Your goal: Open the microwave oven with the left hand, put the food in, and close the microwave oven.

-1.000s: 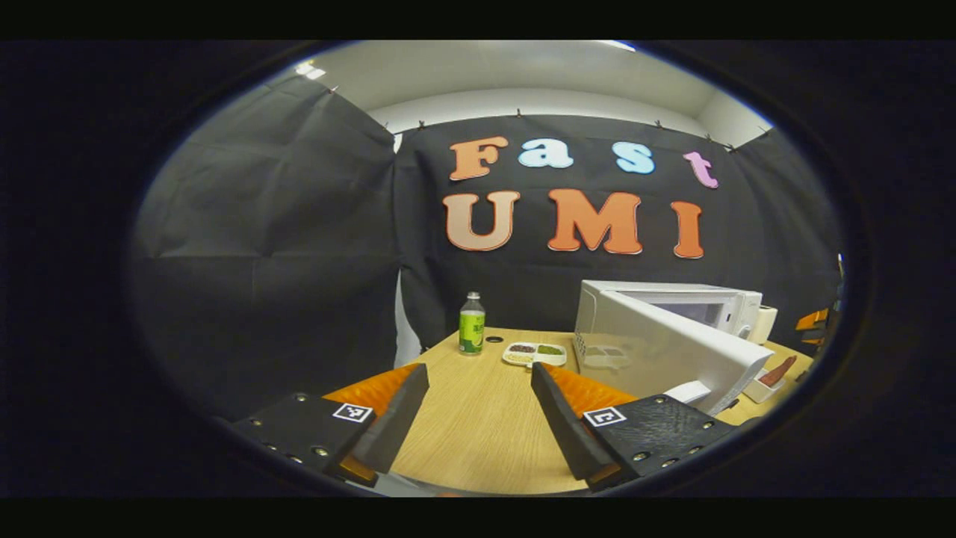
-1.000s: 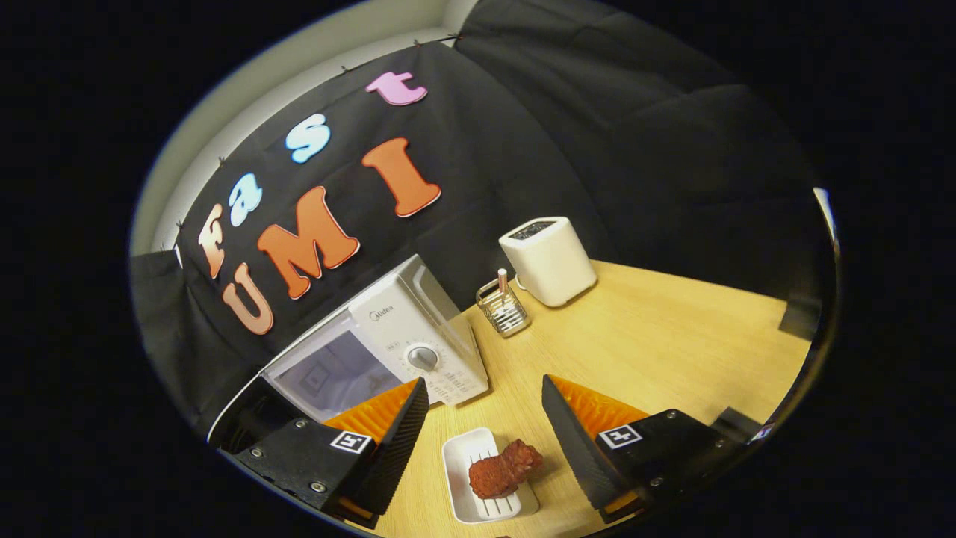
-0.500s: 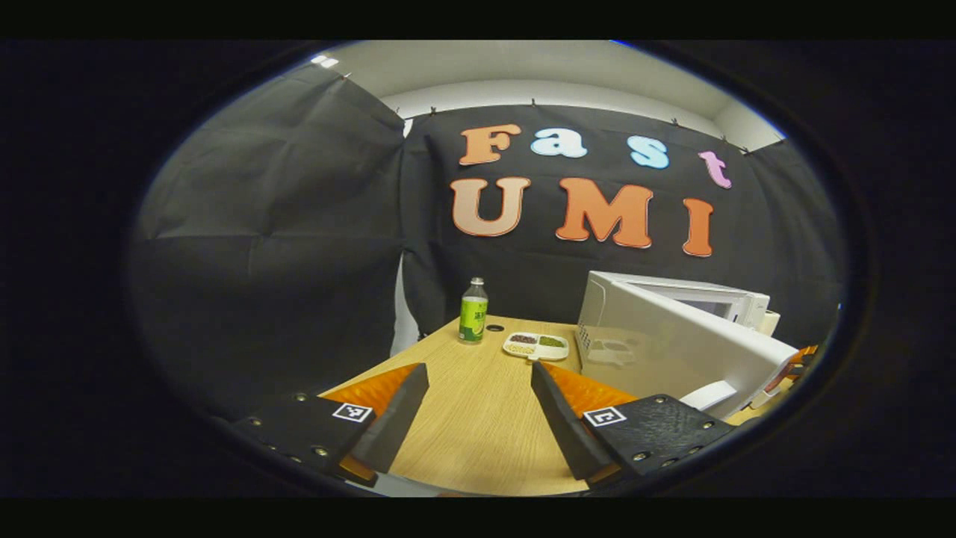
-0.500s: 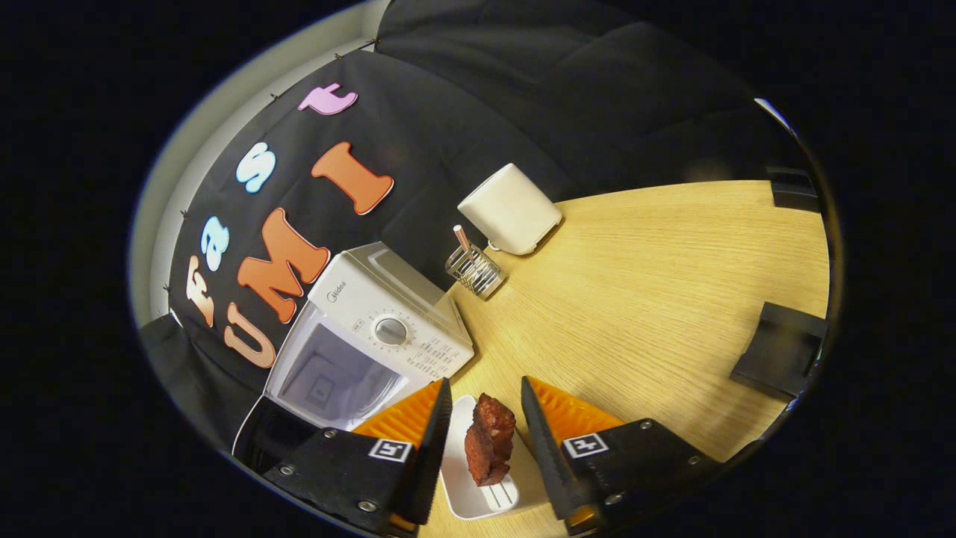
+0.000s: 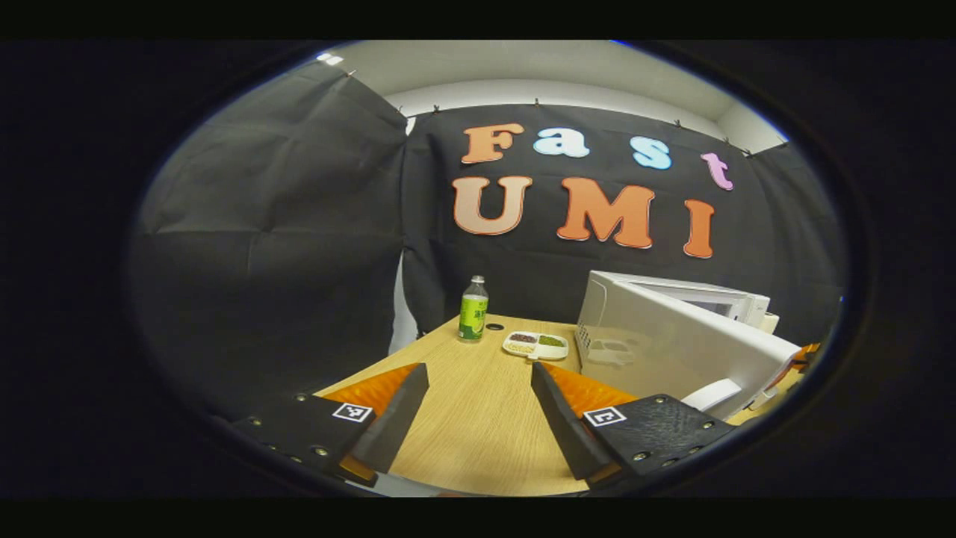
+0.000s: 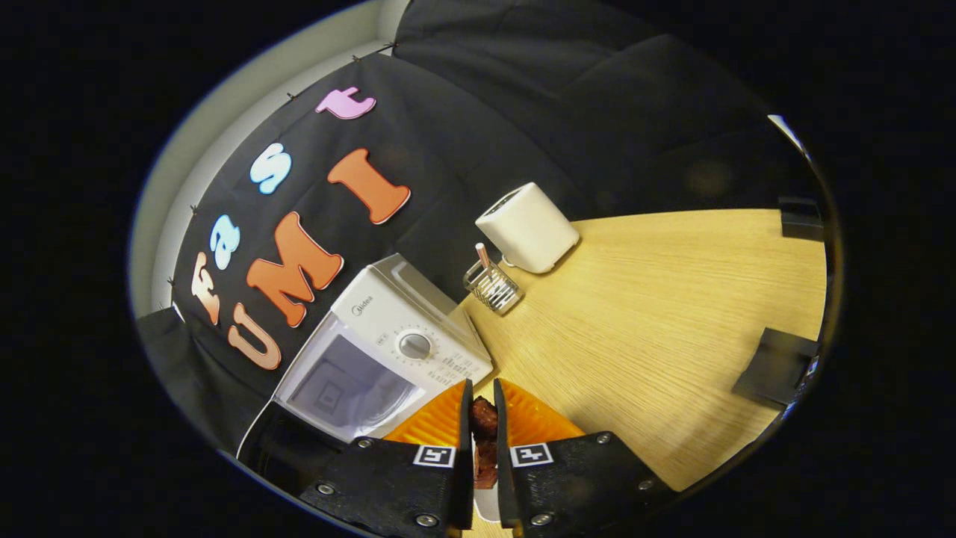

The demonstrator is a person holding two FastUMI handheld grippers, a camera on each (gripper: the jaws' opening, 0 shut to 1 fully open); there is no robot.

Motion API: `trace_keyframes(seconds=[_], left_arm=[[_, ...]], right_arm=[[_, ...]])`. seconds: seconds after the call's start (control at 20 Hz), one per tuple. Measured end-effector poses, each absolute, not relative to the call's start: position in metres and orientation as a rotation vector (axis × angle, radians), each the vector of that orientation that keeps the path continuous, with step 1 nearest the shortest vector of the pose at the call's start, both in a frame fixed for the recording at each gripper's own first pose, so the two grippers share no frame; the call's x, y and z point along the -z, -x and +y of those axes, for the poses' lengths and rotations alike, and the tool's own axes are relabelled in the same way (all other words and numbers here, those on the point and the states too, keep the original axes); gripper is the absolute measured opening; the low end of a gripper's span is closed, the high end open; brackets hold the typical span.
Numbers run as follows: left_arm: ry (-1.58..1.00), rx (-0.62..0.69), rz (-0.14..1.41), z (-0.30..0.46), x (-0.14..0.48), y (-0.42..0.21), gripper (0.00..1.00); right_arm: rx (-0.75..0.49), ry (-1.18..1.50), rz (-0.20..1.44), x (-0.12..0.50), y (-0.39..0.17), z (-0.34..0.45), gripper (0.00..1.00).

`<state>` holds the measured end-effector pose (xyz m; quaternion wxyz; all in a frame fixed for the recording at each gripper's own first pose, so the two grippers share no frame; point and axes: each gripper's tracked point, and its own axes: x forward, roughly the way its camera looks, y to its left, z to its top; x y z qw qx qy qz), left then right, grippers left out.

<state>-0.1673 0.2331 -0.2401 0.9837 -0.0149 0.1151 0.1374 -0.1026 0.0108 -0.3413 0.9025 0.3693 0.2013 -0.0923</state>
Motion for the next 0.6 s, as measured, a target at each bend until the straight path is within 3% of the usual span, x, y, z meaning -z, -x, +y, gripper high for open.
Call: trace_keyframes(seconds=[0.6], left_arm=[[0.028,-0.249,0.226,0.237,0.242,0.168,0.86]], right_arm=[[-0.008,-0.787,0.282,0.244,0.039,0.109,0.12]])
